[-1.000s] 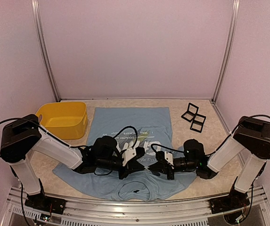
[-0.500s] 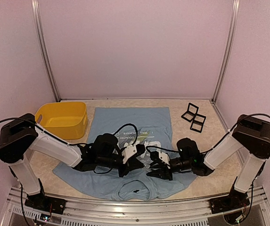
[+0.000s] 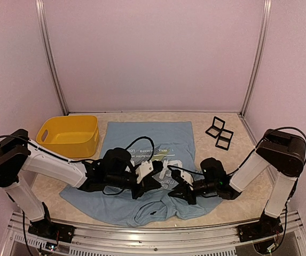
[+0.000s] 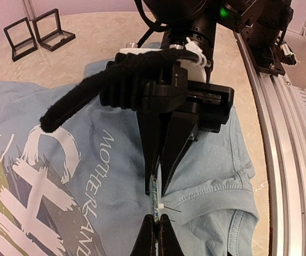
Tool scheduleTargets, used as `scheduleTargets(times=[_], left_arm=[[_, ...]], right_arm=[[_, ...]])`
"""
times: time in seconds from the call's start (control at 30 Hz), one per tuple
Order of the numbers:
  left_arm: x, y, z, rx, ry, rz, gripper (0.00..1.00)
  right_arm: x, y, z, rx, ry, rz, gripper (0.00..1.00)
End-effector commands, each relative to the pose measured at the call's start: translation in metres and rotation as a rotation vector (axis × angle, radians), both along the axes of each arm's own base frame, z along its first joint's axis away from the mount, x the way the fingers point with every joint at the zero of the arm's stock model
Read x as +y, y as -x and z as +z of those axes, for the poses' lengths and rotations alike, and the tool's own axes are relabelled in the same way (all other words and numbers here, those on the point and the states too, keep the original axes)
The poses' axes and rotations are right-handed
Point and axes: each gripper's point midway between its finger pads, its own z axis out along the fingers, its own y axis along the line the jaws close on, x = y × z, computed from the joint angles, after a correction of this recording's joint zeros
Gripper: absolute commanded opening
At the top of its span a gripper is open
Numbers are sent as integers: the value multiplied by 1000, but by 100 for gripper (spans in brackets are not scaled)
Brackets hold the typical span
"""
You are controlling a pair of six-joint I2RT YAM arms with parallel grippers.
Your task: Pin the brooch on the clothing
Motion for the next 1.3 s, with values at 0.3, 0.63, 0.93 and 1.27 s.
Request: scheduleTargets(times=[0.3,0.63,0.93,1.27], left_arm=[[-3,-1,19,-42,45,6,0],[-4,-1,20,-42,49,7,0],[-4,0,18,-35,51,5,0],[-3,2,16,-30,50,-4,0]], right_arm=[[6,5,65,-104,-156,16,55],[24,7,54,-231,-130,21,56],[36,-5,65,-204,-198,-30,38],[36,-19,73,-185,-200,-111,29]])
